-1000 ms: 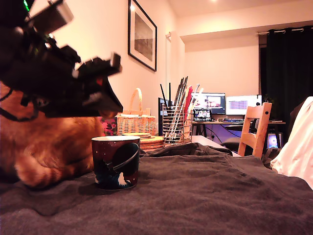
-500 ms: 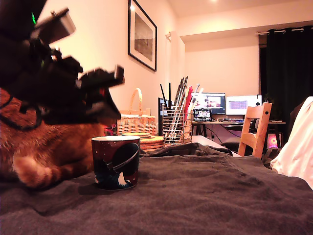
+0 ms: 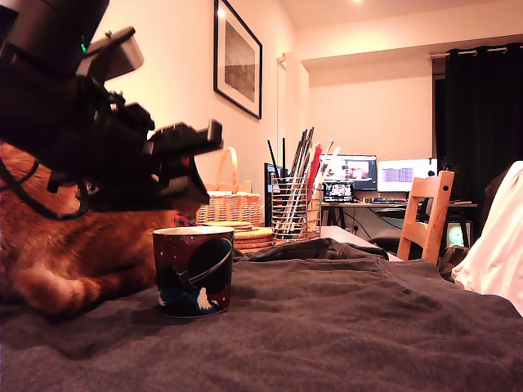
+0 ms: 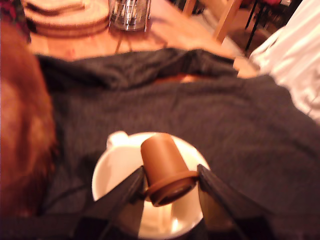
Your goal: Pick up the coffee capsules on the table and drop them inside the coffee cup
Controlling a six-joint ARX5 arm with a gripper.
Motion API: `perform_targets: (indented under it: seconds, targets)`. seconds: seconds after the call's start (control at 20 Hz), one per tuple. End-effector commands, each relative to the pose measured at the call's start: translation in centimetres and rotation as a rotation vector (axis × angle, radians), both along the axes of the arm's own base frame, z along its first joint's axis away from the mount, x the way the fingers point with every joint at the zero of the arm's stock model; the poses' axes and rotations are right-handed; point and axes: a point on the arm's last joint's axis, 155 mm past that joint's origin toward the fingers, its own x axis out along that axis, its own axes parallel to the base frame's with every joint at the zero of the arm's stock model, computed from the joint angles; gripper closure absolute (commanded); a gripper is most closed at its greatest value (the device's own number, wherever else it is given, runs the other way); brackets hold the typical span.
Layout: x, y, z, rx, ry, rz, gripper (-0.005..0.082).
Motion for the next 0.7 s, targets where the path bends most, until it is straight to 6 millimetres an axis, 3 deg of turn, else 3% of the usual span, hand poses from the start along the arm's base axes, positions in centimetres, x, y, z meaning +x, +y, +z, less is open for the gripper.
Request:
perform_targets:
  seconds: [0.0, 0.15, 0.35, 0.65]
  targets:
    - [0.17, 0.05, -0.53, 0.002, 0.012, 0.006, 0.0500]
    - [0.23, 0.07, -0.42, 0.000, 0.008, 0.009, 0.0492]
    - [0.27, 0.03, -0.29, -0.003, 0.004, 0.009, 0.0248]
    - [0.25, 0.00, -0.29, -0.003, 0.004, 0.007, 0.0257]
